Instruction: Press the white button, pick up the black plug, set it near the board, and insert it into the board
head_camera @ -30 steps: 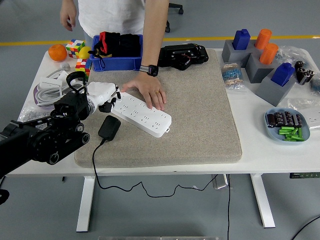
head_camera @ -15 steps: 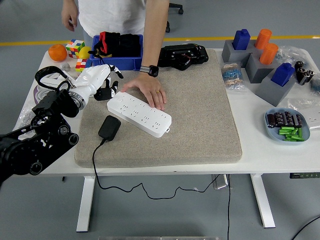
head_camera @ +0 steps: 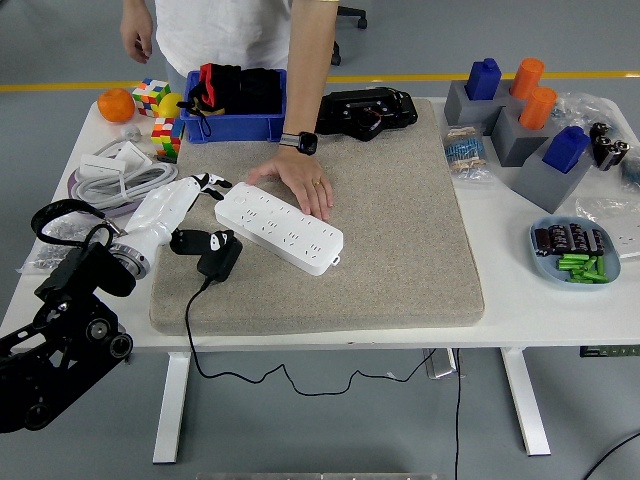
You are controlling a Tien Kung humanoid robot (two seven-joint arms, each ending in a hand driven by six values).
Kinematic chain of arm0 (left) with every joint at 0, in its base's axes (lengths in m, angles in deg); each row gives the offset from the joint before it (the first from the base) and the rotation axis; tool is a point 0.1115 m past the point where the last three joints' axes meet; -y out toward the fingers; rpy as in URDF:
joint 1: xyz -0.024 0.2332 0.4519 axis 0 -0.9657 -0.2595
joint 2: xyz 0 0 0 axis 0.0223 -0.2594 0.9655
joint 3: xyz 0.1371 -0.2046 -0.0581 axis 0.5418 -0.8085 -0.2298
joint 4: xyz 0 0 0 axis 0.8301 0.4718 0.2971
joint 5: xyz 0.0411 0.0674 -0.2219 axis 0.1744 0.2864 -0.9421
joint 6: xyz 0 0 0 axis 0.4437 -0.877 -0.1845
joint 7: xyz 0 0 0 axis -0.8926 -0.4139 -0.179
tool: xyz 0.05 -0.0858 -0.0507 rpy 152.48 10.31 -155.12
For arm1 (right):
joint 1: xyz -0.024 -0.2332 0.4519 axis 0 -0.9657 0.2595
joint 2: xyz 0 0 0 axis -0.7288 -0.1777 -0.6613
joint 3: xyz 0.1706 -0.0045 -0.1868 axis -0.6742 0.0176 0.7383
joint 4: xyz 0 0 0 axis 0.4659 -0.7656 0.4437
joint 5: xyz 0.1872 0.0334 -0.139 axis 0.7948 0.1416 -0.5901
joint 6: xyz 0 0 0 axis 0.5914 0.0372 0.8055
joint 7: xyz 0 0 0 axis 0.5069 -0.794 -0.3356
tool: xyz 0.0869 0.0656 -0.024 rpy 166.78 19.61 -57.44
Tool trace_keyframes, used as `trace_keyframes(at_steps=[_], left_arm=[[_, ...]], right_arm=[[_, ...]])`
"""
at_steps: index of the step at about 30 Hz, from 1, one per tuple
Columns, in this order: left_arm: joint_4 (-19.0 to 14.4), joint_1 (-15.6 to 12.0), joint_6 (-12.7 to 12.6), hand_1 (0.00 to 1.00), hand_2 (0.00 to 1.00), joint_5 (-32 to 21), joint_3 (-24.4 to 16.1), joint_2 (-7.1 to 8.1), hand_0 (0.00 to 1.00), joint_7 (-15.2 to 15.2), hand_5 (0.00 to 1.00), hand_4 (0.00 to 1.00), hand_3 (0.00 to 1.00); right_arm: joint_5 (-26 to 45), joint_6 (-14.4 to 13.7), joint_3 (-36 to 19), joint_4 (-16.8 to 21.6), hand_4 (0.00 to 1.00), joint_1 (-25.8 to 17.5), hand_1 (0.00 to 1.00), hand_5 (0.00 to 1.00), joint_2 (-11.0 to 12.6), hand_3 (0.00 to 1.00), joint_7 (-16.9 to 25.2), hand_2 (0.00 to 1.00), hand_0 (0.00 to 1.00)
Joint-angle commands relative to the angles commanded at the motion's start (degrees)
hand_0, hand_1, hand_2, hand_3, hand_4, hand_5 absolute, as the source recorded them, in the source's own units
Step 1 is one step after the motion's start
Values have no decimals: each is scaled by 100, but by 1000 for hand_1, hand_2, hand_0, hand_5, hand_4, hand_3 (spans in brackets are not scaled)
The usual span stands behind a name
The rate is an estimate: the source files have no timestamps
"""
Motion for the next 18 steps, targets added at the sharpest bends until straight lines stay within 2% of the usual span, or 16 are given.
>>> trace_keyframes(at_steps=[3,4,9,10,13,18], left_arm=[[90,-159,-49,820,793,26,-6,-74,794,14,412,972,828],[129,-197,-58,862,833,68,-2,-102,799,33,591,998,879],[304,-261,-226,862,833,176,39,-181,799,-4,591,998,879],[347,-256,-277,843,812,197,57,-190,754,-38,581,998,869],[463,-223,-362,843,812,241,120,-206,754,-81,581,998,869],[595,-179,-419,798,771,412,192,-254,705,22,566,998,859]], right_arm=[[1,1,9,-6,641,-7,534,388,-4,509,-3,547,576],[4,3,20,-9,642,-11,534,388,-6,509,-5,548,576],[5,5,55,-19,642,-20,534,388,-17,509,-8,548,576],[7,5,64,-20,642,-17,534,387,-16,509,-8,547,576],[11,3,80,-13,642,-6,534,387,-5,509,-4,547,576],[15,2,114,-12,642,2,534,387,12,509,-3,548,576]])
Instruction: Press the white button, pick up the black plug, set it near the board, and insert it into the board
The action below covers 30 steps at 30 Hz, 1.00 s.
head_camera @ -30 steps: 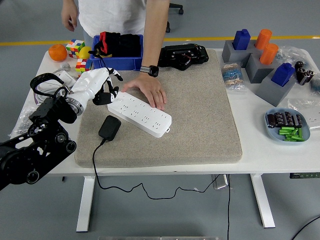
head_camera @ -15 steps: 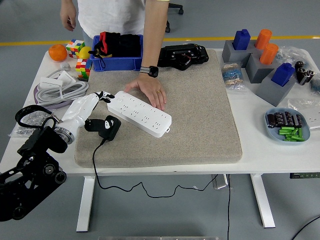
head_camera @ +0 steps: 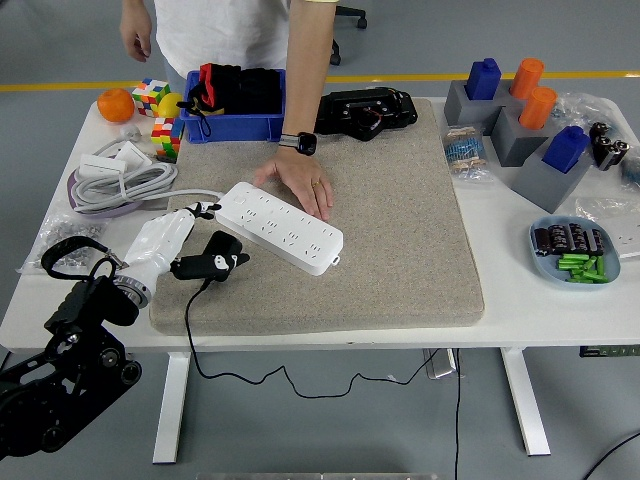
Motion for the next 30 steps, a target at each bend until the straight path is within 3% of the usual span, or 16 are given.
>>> trace_keyframes(at_steps=[3,4,9,10,21,22,27,28,30], left_arm=[[70,44,-24,798,771,114,81,-39,705,128,566,998,859],[93,56,-30,702,700,138,106,-51,448,160,333,998,809],[242,129,-31,702,700,173,215,-107,448,186,333,998,809],[282,145,-37,603,631,177,245,-118,331,173,285,998,761],[561,209,-118,568,591,270,345,-229,298,134,259,989,736],[562,213,-146,484,541,268,348,-232,252,118,107,927,688],[568,230,-237,484,541,258,352,-246,252,72,107,927,688],[565,233,-250,413,494,255,356,-246,225,64,20,863,639],[562,241,-263,413,494,254,364,-247,225,59,20,863,639]], right_arm=[[4,0,6,-6,642,0,534,387,-3,509,-1,548,576],[6,2,8,-6,642,0,534,388,-5,509,-2,548,576],[9,2,10,-4,642,-2,534,388,-8,509,-3,548,576],[11,0,8,-4,642,-4,534,388,-8,509,-2,548,576],[8,-6,-10,-7,642,-32,533,388,-24,509,3,547,576],[6,-6,-10,-9,642,-34,534,387,-24,509,1,548,577],[4,-9,-18,-5,642,-31,534,387,-21,509,5,548,577],[3,-9,-22,-5,643,-30,534,388,-22,509,5,548,577],[3,-9,-25,-5,643,-28,534,388,-24,509,5,548,577]])
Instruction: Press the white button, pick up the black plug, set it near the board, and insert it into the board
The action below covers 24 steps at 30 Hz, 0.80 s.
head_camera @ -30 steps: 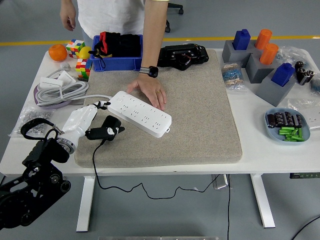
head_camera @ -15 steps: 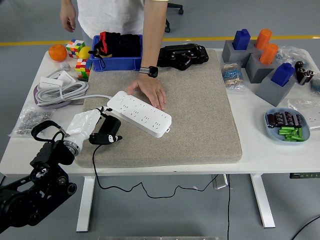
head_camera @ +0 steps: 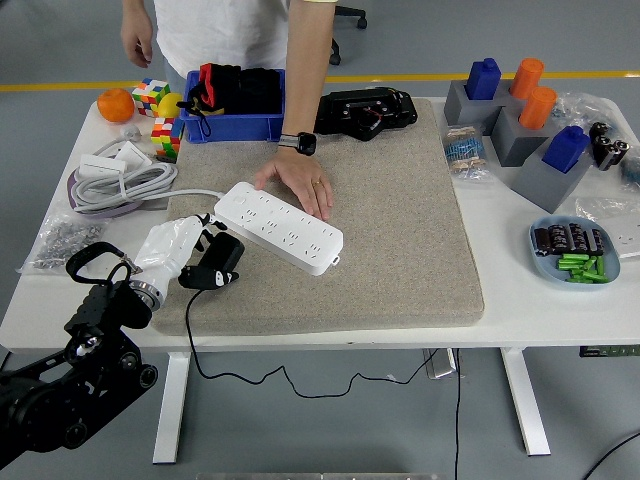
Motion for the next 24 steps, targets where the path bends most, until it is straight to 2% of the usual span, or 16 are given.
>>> trace_keyframes(at_steps=[9,10,15,16,21,22,24], left_arm=[[87,41,-26,378,471,44,57,-30,198,12,2,840,609],[110,50,-21,357,443,47,65,-32,177,18,2,659,577],[150,59,-71,357,443,92,55,-44,177,6,2,659,577],[158,62,-86,303,394,102,51,-47,145,5,2,593,478],[190,75,-115,303,394,152,-7,-61,145,23,2,593,478],[186,77,-117,235,310,157,-15,-61,106,23,2,245,380],[137,88,-109,235,310,150,-53,-54,106,26,2,245,380]], right_arm=[[3,-2,-6,-4,642,3,532,386,-4,509,3,548,577],[5,-2,-4,-3,643,3,533,387,-5,508,3,549,577],[7,-2,0,4,643,6,533,387,-9,508,8,549,577],[8,-2,2,3,643,5,534,386,-8,508,8,549,577],[8,-3,12,-1,643,2,534,386,-5,508,10,549,577],[9,-2,14,0,643,3,535,385,-4,508,10,550,577],[8,-4,4,-2,643,7,535,385,-8,508,10,550,577]])
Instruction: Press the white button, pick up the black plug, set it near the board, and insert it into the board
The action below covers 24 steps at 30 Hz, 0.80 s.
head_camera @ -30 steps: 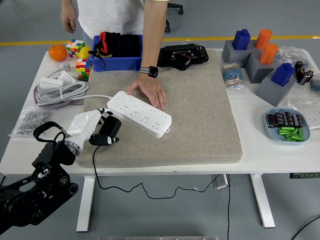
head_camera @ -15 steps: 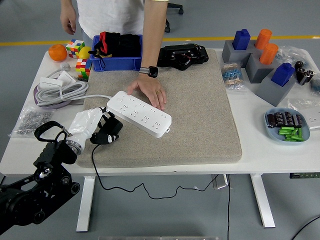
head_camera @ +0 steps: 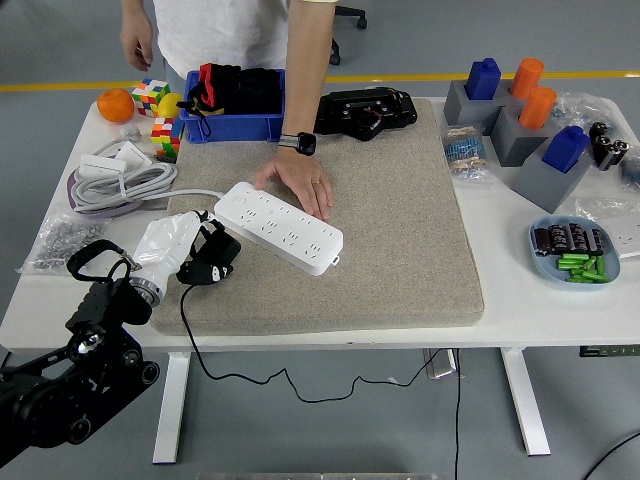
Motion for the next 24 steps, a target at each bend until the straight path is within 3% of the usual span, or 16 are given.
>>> trace_keyframes(at_steps=[10,18,24], left_arm=[[-153,318,20,223,296,-48,-260,-83,105,7,2,230,368],[312,830,93,218,296,-245,-75,-355,105,19,2,237,375],[629,1064,128,218,295,-284,140,-484,105,18,2,240,378]], right_arm=[[7,2,13,-1,643,14,534,385,2,508,-1,549,577],[24,7,51,-1,643,22,534,385,-1,508,-4,548,576],[34,7,77,-2,643,30,534,385,9,508,-4,549,577]])
